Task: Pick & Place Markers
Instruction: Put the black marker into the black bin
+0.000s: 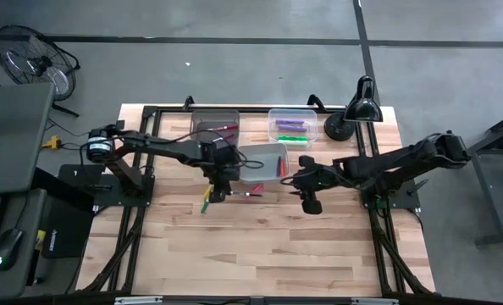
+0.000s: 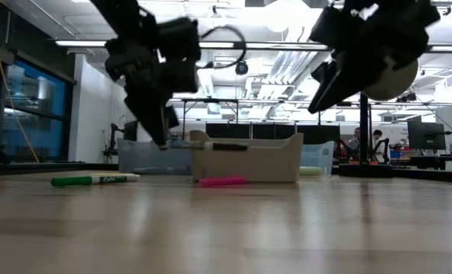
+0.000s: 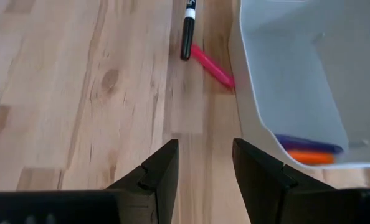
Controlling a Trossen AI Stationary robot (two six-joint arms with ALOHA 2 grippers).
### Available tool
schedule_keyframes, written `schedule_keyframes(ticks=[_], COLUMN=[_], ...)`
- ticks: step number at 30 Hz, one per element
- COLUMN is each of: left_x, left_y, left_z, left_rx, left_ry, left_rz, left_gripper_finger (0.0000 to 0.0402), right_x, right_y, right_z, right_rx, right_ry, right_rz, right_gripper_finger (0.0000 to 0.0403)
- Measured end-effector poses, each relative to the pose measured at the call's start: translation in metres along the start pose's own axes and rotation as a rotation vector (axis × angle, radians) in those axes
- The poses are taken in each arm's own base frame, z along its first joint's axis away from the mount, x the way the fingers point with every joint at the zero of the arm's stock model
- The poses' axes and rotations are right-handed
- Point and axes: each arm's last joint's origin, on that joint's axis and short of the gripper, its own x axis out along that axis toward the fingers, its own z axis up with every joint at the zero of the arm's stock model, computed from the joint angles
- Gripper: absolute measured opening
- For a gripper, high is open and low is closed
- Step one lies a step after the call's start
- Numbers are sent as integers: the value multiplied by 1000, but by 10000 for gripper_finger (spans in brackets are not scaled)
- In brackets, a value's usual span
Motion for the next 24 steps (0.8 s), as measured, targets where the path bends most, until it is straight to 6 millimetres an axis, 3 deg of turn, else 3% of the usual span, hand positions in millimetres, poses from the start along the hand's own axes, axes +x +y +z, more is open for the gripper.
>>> schedule_keyframes(ticks=[13,24], left_x=[-16,-21], left_y=[-50,-65], left_z=[51,72], left_rx=[185,235], left_ry=[-184,-395], left_rz=[224,302], left_gripper_finger=[26,26], right_x=[20,17], right_y=[13,19], right_z=[-34,-31], right_rx=[-10,-13], right_ry=[-198,-415], right_rz=[38,17], right_gripper_finger=[139,139])
